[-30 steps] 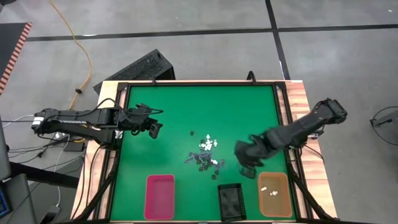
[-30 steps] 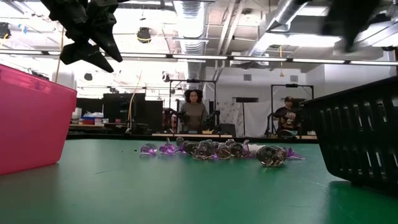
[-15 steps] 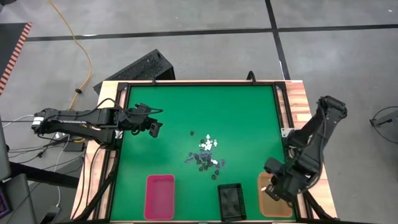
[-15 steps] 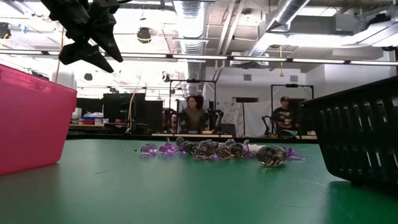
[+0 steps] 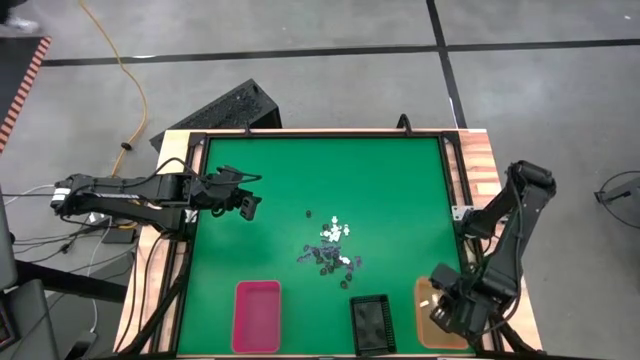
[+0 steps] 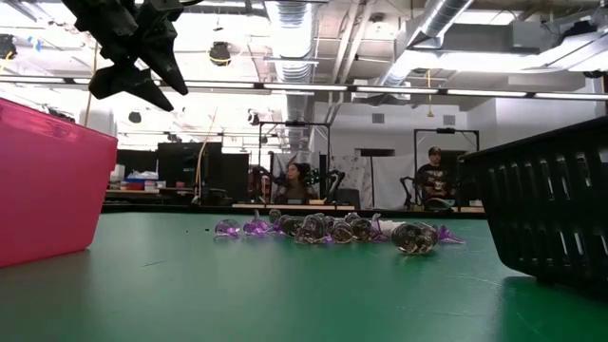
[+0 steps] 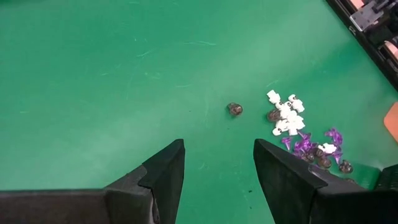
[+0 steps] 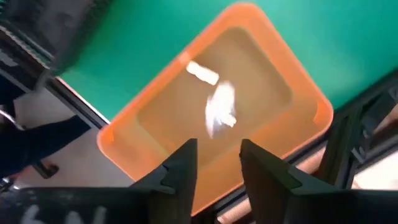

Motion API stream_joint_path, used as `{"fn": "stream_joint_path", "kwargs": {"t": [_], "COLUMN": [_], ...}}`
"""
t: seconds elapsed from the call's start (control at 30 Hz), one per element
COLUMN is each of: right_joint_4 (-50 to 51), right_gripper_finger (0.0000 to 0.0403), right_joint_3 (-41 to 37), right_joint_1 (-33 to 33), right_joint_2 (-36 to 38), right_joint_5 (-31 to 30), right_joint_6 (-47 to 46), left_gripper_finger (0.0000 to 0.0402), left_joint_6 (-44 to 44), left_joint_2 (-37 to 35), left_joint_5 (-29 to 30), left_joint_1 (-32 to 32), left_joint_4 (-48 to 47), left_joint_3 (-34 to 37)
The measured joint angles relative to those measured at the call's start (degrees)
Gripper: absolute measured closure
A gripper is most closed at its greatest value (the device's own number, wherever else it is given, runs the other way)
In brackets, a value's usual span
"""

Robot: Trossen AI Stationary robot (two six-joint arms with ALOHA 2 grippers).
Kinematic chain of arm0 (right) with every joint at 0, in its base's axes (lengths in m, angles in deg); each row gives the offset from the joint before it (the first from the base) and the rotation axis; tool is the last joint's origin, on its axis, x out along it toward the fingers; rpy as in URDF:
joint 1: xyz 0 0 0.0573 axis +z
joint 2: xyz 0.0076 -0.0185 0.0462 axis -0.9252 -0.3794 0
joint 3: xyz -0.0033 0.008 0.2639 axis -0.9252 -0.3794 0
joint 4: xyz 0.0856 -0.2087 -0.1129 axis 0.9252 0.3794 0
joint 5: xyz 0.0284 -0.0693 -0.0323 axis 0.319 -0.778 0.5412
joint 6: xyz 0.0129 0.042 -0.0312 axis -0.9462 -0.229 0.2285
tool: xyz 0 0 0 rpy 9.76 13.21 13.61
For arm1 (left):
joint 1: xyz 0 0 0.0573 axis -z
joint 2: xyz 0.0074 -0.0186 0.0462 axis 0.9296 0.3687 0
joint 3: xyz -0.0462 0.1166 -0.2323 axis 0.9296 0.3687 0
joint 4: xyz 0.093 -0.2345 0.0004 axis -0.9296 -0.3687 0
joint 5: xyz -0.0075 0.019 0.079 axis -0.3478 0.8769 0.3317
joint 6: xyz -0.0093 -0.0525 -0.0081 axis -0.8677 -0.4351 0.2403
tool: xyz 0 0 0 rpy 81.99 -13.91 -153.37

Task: Sort Halloween decoration
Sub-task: Put the white skeleton toy into the right orange organizing bin

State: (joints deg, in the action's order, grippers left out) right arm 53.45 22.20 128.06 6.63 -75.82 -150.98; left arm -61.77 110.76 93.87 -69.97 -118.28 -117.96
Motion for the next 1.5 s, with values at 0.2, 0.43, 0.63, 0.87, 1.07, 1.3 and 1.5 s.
{"fn": "stream_joint_path", "kwargs": {"t": [0.2,0.43,0.63,0.87,1.07,1.3,1.5], "right_joint_4": [-0.18,-1.55,-4.9,-12.41,-18.15,-26.22,-28.07], "right_gripper_finger": [0.0214,0.0224,0.0232,0.0232,0.0233,0.0233,0.0233], "right_joint_3": [0.0,0.0,0.0,0.02,0.02,0.02,0.02], "right_joint_1": [-0.8,-12.2,-28.28,-45.88,-52.41,-54.76,-55.3], "right_joint_2": [-0.79,-0.79,-0.79,-1.86,-7.18,-14.67,-19.44], "right_joint_5": [-1.71,-11.85,-14.25,-13.96,-10.03,-8.3,-7.5], "right_joint_6": [1.85,13.85,35.12,42.09,41.95,43.52,43.52], "left_gripper_finger": [0.0219,0.0219,0.0219,0.0219,0.0219,0.0219,0.0219], "left_joint_6": [-0.17,-0.21,-0.02,0.03,0.04,0.24,0.07], "left_joint_2": [0.0,0.0,0.0,0.0,0.02,0.02,0.02], "left_joint_5": [0.01,-1.06,-1.36,-1.81,-1.81,-1.81,-1.81], "left_joint_1": [0.0,0.0,0.0,0.0,0.0,0.0,0.0], "left_joint_4": [0.0,0.0,-0.01,0.0,-0.04,-0.07,-0.07], "left_joint_3": [0.0,0.0,0.0,0.0,0.0,0.0,0.0]}}
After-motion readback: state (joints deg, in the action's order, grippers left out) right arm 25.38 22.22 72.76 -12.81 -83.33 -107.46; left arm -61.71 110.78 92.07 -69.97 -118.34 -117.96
